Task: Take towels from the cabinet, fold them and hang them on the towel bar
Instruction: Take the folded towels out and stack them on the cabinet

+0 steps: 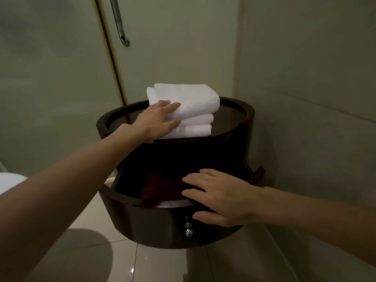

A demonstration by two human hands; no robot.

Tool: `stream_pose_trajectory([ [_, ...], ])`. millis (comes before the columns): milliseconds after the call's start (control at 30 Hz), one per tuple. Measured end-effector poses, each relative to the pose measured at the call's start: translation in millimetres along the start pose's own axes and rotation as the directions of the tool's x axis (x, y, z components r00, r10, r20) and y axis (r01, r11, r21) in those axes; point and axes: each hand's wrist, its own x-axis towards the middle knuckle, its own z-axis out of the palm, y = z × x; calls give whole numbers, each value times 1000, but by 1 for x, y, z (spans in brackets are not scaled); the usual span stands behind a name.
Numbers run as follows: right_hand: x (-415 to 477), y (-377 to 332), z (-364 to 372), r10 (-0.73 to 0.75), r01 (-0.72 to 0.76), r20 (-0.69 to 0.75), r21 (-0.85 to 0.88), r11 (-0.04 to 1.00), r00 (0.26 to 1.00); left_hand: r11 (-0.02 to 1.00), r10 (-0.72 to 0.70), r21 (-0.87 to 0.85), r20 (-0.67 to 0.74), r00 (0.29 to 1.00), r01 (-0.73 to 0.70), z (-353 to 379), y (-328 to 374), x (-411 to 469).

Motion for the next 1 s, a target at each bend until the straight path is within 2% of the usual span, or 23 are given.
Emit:
stream_pose_trajectory([
  [467, 21, 27, 17, 21, -38, -110, -159, 987, 994, 1000, 10, -24, -17, 1000, -10, 3, 0, -2],
  [600, 29, 39, 24, 43, -79, -152, -239, 968, 988, 999, 16, -37, -1, 1000, -16, 3, -3, -1],
  [1000, 56, 69, 36, 205, -262, -232, -247, 933, 951, 999, 15, -38, 21, 1000, -15, 3, -5, 1],
])
